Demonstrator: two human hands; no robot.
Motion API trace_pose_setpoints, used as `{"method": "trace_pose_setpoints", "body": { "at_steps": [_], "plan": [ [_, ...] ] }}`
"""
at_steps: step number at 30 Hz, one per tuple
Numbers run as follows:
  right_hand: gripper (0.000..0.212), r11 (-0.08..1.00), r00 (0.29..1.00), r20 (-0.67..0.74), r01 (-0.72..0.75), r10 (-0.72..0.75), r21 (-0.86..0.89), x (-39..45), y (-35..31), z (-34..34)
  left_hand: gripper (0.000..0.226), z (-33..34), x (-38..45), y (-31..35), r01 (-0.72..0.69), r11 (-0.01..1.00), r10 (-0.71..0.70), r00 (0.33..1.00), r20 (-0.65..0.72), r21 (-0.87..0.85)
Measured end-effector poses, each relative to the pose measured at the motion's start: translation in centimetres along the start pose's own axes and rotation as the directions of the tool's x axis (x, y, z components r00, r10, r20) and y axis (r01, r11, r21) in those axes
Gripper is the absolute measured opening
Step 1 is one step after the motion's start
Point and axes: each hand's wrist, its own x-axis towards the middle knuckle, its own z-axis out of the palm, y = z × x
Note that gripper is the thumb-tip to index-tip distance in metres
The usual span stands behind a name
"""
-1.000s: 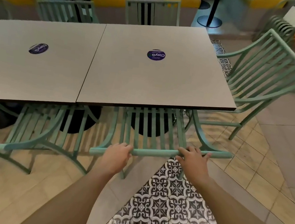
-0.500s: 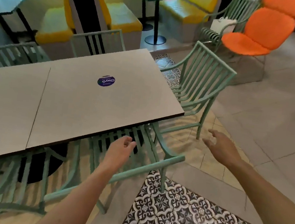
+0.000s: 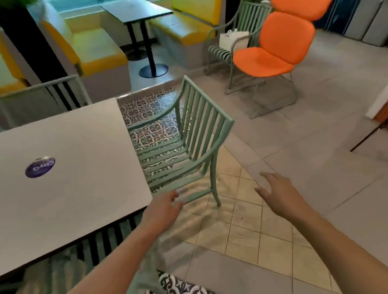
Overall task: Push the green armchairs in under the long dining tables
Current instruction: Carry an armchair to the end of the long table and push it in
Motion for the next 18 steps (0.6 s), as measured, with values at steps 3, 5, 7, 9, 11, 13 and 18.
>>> {"method": "trace_pose_setpoints", "body": {
  "at_steps": [3, 5, 7, 9, 11, 13, 18],
  "plan": [
    [0.056, 0.998, 0.998, -0.010, 0.055, -0.056, -0.017, 5.7, 1.6, -2.6, 0.040, 1.1, 5.6, 4.6, 0.016, 0.999, -0.016, 1.000, 0.001, -0.042],
    [0.056, 0.994, 0.995, -0.012, 0.102, -0.102, -0.026, 9.9, 1.8, -3.7, 0.041, 1.6, 9.7, 7.3, 0.029, 0.998, -0.029, 1.000, -0.007, -0.063],
    [0.056, 0.986, 0.988, -0.003, 0.156, -0.156, -0.052, 14.4, 1.7, -4.5, 0.036, 2.1, 14.3, 9.4, 0.021, 0.998, -0.023, 0.999, -0.024, -0.066],
    [0.056, 0.970, 0.975, 0.008, 0.224, -0.224, -0.094, 19.4, 1.4, -5.1, 0.029, 2.8, 19.6, 11.1, 0.027, 0.996, -0.031, 0.999, -0.041, -0.088],
    [0.056, 0.951, 0.960, 0.026, 0.279, -0.278, -0.137, 24.6, 1.0, -5.9, 0.032, 3.3, 24.9, 12.7, 0.027, 0.995, -0.031, 0.999, -0.041, -0.095],
    [0.056, 0.924, 0.942, 0.072, 0.336, -0.328, -0.181, 30.0, 0.5, -7.0, 0.035, 3.2, 30.4, 14.4, 0.053, 0.993, -0.058, 0.997, -0.046, -0.101],
    [0.055, 0.851, 0.881, 0.135, 0.472, -0.453, -0.229, 40.4, -0.9, -9.2, 0.043, 1.4, 39.9, 17.4, 0.147, 0.985, -0.151, 0.988, -0.045, -0.086]
  ]
}}
